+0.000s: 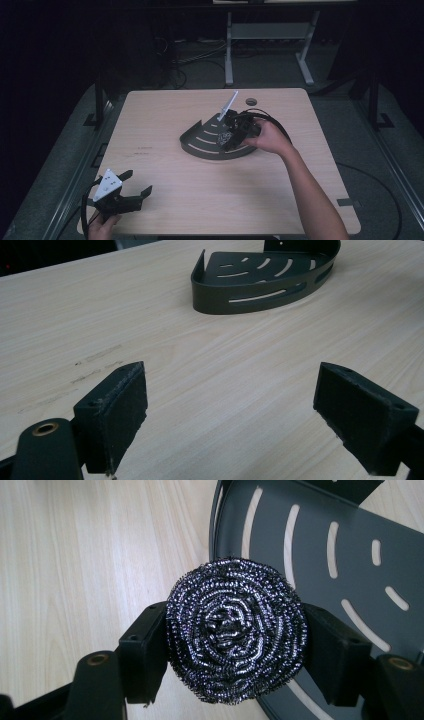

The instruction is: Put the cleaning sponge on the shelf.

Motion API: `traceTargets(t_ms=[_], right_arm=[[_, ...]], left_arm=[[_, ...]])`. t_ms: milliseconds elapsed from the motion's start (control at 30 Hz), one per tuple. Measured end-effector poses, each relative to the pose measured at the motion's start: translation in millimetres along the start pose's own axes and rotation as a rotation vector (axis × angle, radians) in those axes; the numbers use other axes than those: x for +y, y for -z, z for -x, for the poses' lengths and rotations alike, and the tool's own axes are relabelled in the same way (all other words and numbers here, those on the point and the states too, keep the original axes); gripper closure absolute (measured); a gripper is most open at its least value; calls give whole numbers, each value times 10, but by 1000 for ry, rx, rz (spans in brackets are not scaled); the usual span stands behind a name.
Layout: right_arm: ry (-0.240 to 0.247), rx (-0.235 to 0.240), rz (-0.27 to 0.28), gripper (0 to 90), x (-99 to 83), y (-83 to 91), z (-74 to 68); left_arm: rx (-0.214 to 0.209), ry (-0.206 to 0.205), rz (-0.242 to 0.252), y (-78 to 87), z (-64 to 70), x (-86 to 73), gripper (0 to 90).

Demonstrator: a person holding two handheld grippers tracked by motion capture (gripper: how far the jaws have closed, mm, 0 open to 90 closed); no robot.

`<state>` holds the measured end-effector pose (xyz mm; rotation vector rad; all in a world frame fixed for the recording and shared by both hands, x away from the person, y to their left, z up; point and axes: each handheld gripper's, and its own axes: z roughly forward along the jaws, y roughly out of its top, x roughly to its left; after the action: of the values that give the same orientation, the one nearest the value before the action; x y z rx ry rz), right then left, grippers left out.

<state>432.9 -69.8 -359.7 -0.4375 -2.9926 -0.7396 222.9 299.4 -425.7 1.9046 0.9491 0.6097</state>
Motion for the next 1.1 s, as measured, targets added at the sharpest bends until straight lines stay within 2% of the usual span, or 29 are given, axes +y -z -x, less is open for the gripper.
traceTargets(t_ms=[100,300,400,733,1100], right_arm=[[-3,0,2,318,-7,-14,32],[-45,7,2,318,-34,-113,168],[-51,10,5,318,-40,-146,220],[-76,0,-5,318,-40,-167,356],[-101,-10,-15,316,-49,-285,434]], left_arm=[[-1,1,1,0,-1,0,133],[-3,0,0,-11,11,0,132],[-2,1,-2,-11,7,-1,133],[-3,3,1,-15,5,-3,133],[-1,2,2,-7,-2,-3,133]])
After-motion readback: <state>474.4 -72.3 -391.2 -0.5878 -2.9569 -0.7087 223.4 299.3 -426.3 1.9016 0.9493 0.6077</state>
